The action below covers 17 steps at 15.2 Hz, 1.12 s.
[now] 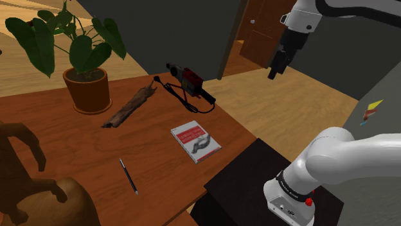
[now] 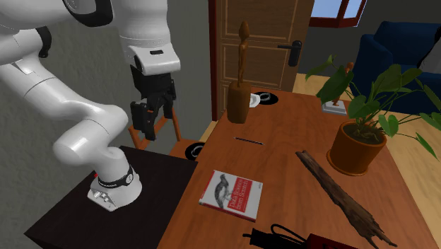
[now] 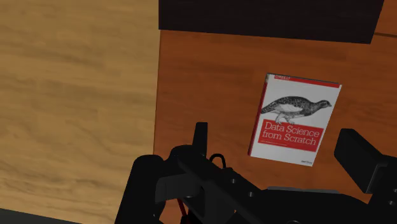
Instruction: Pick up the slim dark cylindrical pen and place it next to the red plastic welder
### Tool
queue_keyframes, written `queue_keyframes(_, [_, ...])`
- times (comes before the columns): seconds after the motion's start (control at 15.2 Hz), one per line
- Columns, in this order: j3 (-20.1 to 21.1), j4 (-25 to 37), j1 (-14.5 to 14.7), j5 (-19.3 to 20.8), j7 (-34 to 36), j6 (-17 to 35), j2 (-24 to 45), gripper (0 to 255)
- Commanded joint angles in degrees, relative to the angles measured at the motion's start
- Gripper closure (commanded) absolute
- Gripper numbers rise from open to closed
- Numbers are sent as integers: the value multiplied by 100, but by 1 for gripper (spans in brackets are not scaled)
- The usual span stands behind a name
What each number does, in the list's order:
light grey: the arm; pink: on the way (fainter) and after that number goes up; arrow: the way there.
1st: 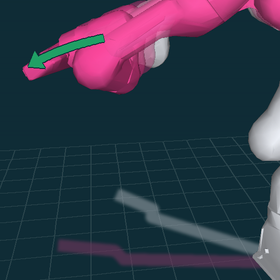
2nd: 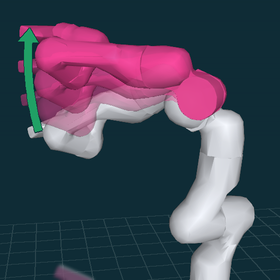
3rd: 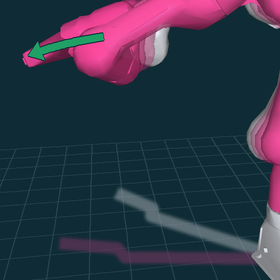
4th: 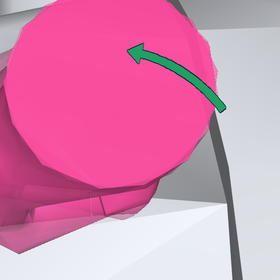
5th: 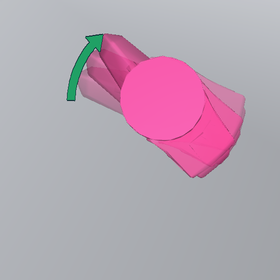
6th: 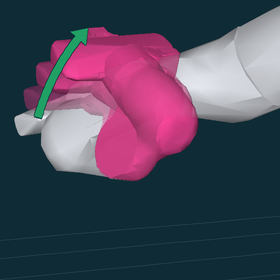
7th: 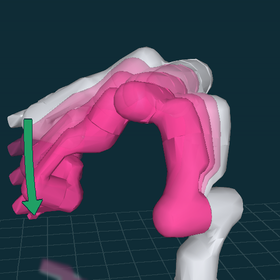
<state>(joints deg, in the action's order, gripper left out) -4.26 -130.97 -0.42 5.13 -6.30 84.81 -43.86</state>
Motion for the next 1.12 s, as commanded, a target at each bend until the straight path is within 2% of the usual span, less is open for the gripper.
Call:
queue_keyframes(0.0, [0,0,0,0,0,0,0,0])
queue_keyframes(0.53, [770,-678,272,-542,995,1072,369,0])
queue_keyframes(1.06, [1558,-875,523,-934,1953,2240,1275,0])
